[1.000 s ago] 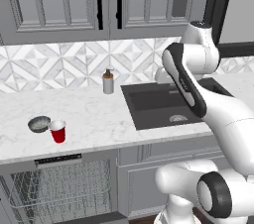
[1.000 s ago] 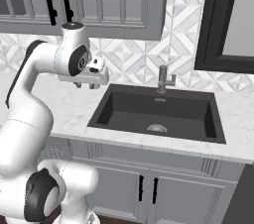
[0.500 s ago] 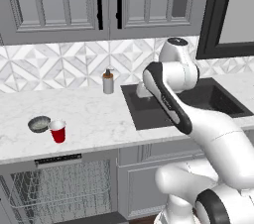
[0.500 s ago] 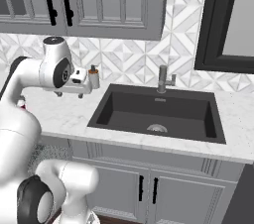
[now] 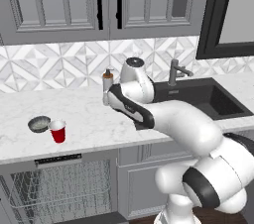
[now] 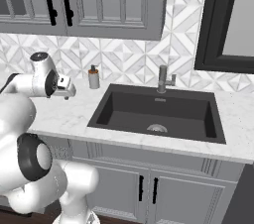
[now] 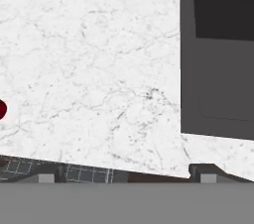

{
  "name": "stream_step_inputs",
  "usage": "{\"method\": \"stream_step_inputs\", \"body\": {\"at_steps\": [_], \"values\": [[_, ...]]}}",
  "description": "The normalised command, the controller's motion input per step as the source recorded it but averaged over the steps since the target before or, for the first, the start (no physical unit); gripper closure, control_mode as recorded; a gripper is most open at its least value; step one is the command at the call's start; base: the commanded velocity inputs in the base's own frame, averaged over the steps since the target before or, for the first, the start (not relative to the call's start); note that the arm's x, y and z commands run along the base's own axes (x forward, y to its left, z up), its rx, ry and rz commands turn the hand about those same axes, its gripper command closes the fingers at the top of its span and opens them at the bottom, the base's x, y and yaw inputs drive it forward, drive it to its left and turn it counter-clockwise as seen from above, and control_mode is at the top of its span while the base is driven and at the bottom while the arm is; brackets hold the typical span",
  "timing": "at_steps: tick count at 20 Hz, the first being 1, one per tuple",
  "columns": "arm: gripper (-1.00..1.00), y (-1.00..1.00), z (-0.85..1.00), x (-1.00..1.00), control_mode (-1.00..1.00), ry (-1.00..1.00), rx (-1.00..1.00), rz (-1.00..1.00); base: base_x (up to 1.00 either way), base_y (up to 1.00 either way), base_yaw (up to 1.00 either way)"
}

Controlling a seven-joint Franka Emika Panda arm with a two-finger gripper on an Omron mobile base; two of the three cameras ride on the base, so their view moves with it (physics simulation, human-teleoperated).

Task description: Pick up the cup and bowl from the counter, place them in the dishwasher, and close the dishwasher door.

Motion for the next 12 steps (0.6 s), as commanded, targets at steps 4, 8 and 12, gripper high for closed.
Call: {"method": "stream_step_inputs", "body": {"at_steps": [4, 8, 12], "values": [[-1.0, 0.89, -0.01, 0.1, -1.0, 0.07, -0.01, 0.0, 0.0, 0.0, 0.0], [-1.0, 0.75, -0.04, 0.0, -1.0, 0.02, 0.0, 0.0, 0.0, 0.0, 0.0], [-1.0, 0.75, -0.26, 0.01, -1.0, 0.0, 0.0, 0.02, 0.0, 0.0, 0.0]]}}
